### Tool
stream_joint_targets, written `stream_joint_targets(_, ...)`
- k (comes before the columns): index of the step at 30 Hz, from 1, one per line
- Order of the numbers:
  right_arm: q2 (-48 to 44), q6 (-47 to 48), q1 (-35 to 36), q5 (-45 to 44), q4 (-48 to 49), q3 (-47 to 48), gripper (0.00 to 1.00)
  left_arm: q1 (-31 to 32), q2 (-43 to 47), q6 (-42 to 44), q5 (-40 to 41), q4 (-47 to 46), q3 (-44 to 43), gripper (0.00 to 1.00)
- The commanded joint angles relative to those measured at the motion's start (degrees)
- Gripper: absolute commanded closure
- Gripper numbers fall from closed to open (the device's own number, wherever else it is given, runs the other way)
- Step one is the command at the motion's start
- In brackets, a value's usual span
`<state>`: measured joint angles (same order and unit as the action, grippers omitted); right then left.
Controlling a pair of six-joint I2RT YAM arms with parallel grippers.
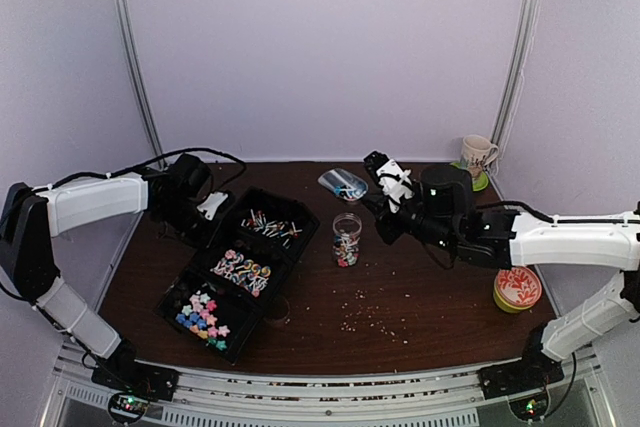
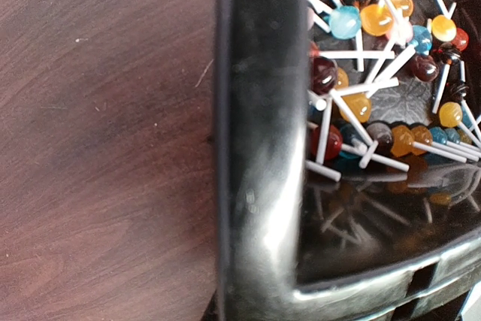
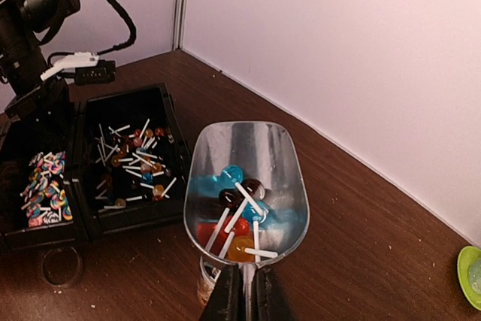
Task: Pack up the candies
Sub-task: Place the fake candies in the packing bottle.
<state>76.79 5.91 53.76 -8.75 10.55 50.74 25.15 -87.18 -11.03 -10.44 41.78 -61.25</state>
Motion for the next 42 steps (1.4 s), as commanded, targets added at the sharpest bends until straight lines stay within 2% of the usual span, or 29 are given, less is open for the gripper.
stream_joint_targets(1,-4.3,-0.8,-0.5,-1.7,-12.3,1.6,1.00,-0.5,2.8,-1.5,-2.2,-2.7,-2.7,1.00)
stream_joint_targets(9,-6.1,-2.9,-0.7,-1.6,-27.5,7.3,1.00,-0.5,2.9,-1.5,-2.0,-2.7,-2.8,1.00)
stream_joint_targets(16,-3.9,-3.5,-0.7,-1.9,-37.3,12.3,1.00,-0.5,3.1,-1.6,-1.9,-2.7,-2.7,1.00)
stream_joint_targets(42,3.6,-3.7,-0.7,-3.4,-51.7,22.7,1.00,-1.0,2.8,-1.7,-2.2,-2.7,-2.7,1.00)
